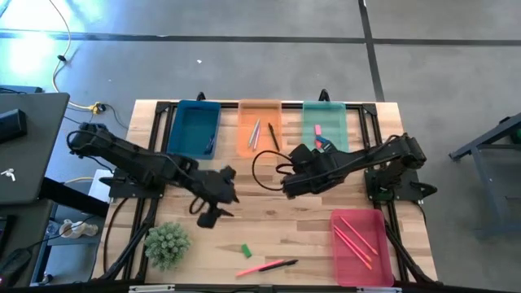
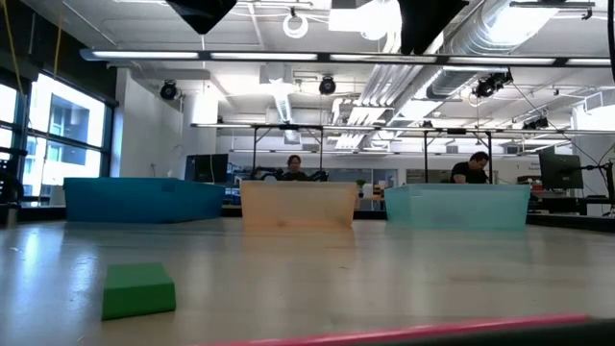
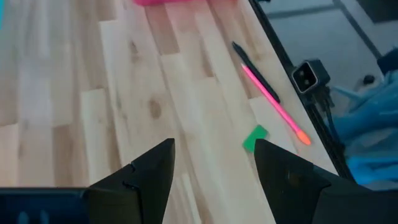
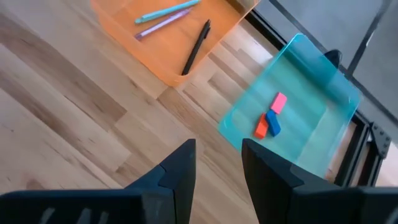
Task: Sort crayons/erasers/pens/pencils in bins
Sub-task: Put the green eraser into the green bin
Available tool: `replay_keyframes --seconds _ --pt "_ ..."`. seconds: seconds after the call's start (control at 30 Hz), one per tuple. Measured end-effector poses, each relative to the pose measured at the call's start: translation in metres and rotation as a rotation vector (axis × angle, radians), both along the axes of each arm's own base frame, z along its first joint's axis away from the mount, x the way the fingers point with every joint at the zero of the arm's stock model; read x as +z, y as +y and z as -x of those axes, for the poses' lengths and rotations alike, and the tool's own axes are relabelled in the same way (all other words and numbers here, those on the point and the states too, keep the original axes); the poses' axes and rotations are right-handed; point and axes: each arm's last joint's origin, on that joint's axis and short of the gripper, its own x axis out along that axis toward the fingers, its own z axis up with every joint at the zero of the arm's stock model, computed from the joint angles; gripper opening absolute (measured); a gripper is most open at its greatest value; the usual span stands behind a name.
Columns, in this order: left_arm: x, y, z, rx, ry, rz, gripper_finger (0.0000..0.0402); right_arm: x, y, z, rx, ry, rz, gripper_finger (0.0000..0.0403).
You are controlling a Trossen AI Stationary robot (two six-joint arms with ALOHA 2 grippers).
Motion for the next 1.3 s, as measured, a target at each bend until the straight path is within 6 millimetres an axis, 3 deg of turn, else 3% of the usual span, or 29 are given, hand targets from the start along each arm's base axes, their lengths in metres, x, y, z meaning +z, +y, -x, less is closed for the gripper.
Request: replay_keyframes --seconds 0.23,0.63,0.9,1.3 --pt "-0.014 -0.034 -0.028 -0.068 0.065 -0.043 0.0209 0.014 -0.01 0.01 0.042 -0.001 0.001 0.0121" --pt "-0.065 -0.069 -0.05 -0.143 0.212 -0.103 0.0209 0.057 -0.029 0.049 0.019 -0.152 -0.012 0.0121" --pt "-0.1 -0.086 -0.059 -0.192 0.277 -0.127 0.0209 0.061 -0.029 0.054 0.005 -0.181 -0.021 0.0121" --pt "-0.101 -0.107 -0.09 -0.269 0.327 -0.182 0.0209 0.061 -0.03 0.054 0.007 -0.178 -0.016 0.0121"
